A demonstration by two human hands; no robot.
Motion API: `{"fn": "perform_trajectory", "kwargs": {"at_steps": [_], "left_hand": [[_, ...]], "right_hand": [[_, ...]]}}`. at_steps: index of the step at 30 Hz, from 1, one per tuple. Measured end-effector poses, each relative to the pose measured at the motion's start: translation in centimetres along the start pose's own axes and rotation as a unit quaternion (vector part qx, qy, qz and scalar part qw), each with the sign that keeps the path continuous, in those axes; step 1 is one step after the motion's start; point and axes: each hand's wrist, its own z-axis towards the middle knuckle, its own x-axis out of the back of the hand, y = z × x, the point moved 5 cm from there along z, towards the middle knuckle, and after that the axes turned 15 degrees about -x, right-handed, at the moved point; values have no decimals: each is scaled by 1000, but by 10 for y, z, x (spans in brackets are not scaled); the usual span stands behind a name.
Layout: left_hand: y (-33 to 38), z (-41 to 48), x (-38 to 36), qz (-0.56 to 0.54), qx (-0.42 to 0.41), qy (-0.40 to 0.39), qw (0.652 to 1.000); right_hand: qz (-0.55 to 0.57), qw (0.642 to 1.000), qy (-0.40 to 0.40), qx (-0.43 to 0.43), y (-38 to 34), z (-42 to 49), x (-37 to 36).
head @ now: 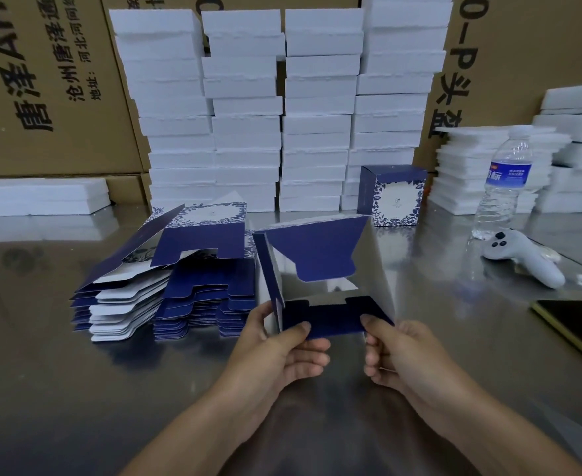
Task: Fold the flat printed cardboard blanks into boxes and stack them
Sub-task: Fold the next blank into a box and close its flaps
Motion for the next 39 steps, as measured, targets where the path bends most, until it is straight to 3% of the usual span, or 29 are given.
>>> {"fn": "perform_trajectory", "kwargs": {"at_steps": [13, 27, 32, 36, 39], "left_hand": [[0, -5, -11, -13, -19, -31, 999], [0, -11, -12, 5, -6, -28, 1000], [4, -10, -11, 17, -10, -41, 999], [7, -5, -3, 39, -4, -26, 999], [10, 1, 6, 91, -23, 1, 996]], "right_hand": [[44, 996, -78, -24, 5, -10, -16], [15, 991, -134, -21, 7, -12, -23], [18, 988, -145, -55, 7, -11, -22], [29, 989, -118, -85, 3, -10, -14], [-25, 1000, 1, -16, -3, -6, 0]]}}
